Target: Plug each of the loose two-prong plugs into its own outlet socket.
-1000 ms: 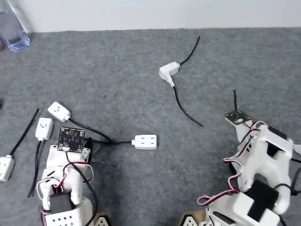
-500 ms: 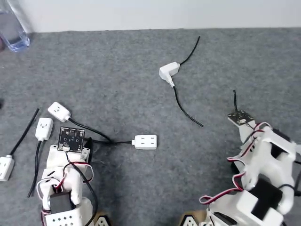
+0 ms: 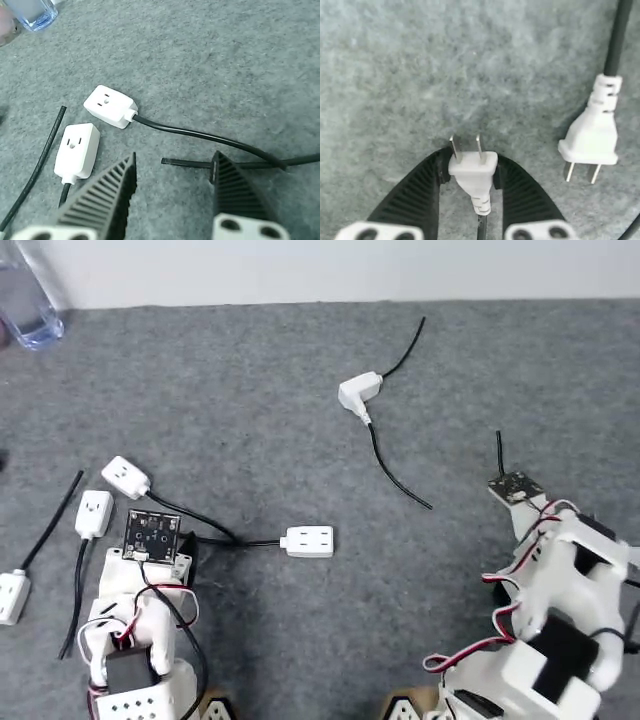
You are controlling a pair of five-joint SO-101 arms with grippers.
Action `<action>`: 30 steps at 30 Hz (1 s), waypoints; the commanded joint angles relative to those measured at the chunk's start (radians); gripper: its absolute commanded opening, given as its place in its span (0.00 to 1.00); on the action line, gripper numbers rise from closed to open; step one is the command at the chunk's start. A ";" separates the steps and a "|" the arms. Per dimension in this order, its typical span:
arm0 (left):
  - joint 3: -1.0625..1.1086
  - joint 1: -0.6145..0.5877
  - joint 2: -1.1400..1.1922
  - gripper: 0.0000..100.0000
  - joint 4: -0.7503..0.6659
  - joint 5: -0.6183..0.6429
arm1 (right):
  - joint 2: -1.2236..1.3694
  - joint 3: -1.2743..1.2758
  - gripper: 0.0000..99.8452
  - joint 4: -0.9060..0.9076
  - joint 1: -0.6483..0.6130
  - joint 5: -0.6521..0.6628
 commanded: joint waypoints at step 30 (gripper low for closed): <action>-0.005 0.008 -0.014 0.23 0.009 -0.038 | -0.163 -0.262 0.01 0.268 -0.638 0.084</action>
